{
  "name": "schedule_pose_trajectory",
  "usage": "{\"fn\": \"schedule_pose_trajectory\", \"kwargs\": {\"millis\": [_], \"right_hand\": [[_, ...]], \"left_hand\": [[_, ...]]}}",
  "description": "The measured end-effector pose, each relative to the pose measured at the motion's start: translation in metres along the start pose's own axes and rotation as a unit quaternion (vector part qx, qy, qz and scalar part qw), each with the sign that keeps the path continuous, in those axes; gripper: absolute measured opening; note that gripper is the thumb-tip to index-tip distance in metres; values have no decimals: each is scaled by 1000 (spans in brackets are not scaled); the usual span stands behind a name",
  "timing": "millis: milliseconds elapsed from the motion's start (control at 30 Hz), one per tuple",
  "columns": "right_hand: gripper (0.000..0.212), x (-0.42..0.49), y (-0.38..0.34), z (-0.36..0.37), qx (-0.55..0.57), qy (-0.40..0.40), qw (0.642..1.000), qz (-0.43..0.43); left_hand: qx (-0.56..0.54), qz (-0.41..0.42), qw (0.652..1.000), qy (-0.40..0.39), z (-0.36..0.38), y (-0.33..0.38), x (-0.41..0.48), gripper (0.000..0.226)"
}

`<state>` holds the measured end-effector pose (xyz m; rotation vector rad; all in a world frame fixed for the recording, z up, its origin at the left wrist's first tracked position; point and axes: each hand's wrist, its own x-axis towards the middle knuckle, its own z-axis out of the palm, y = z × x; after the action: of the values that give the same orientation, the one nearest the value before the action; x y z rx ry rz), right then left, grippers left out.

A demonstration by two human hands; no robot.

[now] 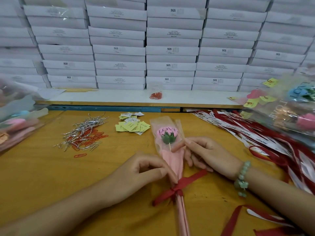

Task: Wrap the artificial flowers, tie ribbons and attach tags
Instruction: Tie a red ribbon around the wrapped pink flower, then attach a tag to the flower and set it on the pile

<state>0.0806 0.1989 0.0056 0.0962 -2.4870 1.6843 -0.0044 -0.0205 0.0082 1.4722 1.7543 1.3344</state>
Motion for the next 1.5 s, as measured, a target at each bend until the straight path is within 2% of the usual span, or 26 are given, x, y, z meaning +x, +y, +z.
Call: {"fn": "schedule_pose_trajectory", "kwargs": {"millis": [67, 133, 200, 267, 367, 433, 500, 633, 767, 933, 1133, 1300, 1500], "right_hand": [[46, 0, 0, 1, 8, -3, 1000, 4], [50, 0, 0, 1, 19, -9, 1000, 12], [51, 0, 0, -1, 28, -17, 999, 17], [52, -1, 0, -2, 37, -25, 999, 19], [51, -1, 1, -2, 41, -27, 999, 21], [50, 0, 1, -2, 37, -26, 999, 21], [48, 0, 1, -1, 32, -27, 999, 21], [45, 0, 1, 0, 29, -27, 999, 24], [45, 0, 1, 0, 25, -30, 999, 22], [44, 0, 0, 0, 24, -30, 999, 27], [44, -1, 0, -1, 41, -34, 998, 33], [48, -2, 0, -2, 30, -62, 997, 28], [47, -2, -5, -8, 31, -145, 988, 51]], "left_hand": [[-2, 21, 1000, 10, -2, 2, 1, 35], [49, 37, 993, 100, -11, -3, 5, 27], [144, 7, 961, 236, -31, -13, 11, 22], [267, -38, 919, 288, -57, -27, 12, 26], [436, -116, 855, 256, -96, -59, 4, 38], [418, -163, 860, 242, -108, -68, 2, 43], [401, -172, 872, 224, -112, -72, 3, 46], [470, -189, 853, 122, -110, -75, 4, 59], [485, -191, 846, 115, -111, -76, 5, 49], [476, -126, 856, 156, -109, -73, 5, 45], [415, -39, 846, 332, -106, -68, 3, 15], [281, -69, 856, 429, -111, -67, 1, 9], [139, -82, 861, 482, -110, -62, 4, 22]]}}
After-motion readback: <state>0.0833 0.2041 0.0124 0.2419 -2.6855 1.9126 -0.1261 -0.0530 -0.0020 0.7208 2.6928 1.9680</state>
